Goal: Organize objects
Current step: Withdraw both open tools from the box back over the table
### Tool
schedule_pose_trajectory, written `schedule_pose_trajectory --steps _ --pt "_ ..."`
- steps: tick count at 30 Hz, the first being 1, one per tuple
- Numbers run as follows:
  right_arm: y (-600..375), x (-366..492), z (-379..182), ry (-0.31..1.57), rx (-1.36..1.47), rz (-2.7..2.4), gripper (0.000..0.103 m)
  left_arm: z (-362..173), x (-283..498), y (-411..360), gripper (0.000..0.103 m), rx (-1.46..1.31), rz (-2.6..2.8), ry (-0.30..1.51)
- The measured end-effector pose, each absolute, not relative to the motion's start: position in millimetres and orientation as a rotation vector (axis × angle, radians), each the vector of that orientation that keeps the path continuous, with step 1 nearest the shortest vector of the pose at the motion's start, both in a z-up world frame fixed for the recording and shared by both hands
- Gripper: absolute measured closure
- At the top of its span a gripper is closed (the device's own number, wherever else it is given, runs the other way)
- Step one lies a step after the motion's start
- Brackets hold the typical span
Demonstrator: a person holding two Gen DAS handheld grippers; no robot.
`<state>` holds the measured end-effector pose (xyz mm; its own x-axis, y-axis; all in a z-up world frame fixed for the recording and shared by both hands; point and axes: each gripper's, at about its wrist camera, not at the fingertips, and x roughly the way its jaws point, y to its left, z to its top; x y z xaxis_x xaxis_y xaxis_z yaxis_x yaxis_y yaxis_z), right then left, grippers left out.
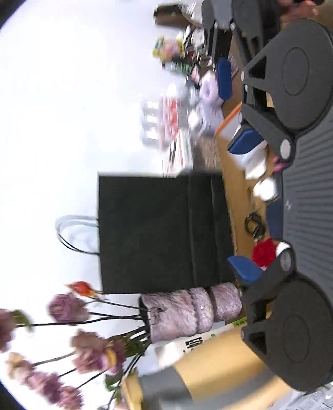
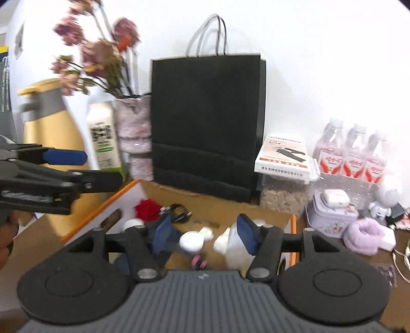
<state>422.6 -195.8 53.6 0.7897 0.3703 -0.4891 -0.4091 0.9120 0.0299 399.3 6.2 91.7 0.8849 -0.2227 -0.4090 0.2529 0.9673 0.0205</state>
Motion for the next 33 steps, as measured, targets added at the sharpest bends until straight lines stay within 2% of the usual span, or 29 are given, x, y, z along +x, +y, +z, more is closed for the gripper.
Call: schedule_pose_trajectory --steps 5,7,9,14,18,20,22,27,30,33 --pt "-210 323 45 0.504 -0.017 0.453 0.034 73 296 11 0.012 0.064 -0.291 0.399" --pt "-219 276 36 0.482 0.012 0.472 0.025 56 255 14 0.012 0.05 -0.26 0.421" --pt "-226 233 26 0.497 0.054 0.459 0.02 38 216 16 0.012 0.037 -0.225 0.445" --pt "-231 145 6 0.581 0.009 0.474 0.019 13 134 21 0.012 0.017 -0.184 0.544" --pt "-251 88 22 0.561 -0.053 0.453 0.016 22 84 33 0.011 0.081 -0.152 0.512" --pt "-259 71 30 0.535 -0.06 0.442 0.01 30 73 41 0.006 0.087 -0.128 0.471" --pt "-262 63 32 0.519 -0.051 0.427 0.01 33 73 47 0.003 0.046 -0.106 0.449" --pt "-250 77 22 0.525 -0.055 0.394 0.015 17 95 38 0.005 0.015 -0.114 0.504" --pt "-240 84 9 0.507 -0.115 0.382 0.015 4 116 29 0.01 0.048 -0.115 0.551" --pt "-239 105 -4 0.531 -0.084 0.408 0.015 -6 137 29 0.01 0.049 -0.103 0.55"
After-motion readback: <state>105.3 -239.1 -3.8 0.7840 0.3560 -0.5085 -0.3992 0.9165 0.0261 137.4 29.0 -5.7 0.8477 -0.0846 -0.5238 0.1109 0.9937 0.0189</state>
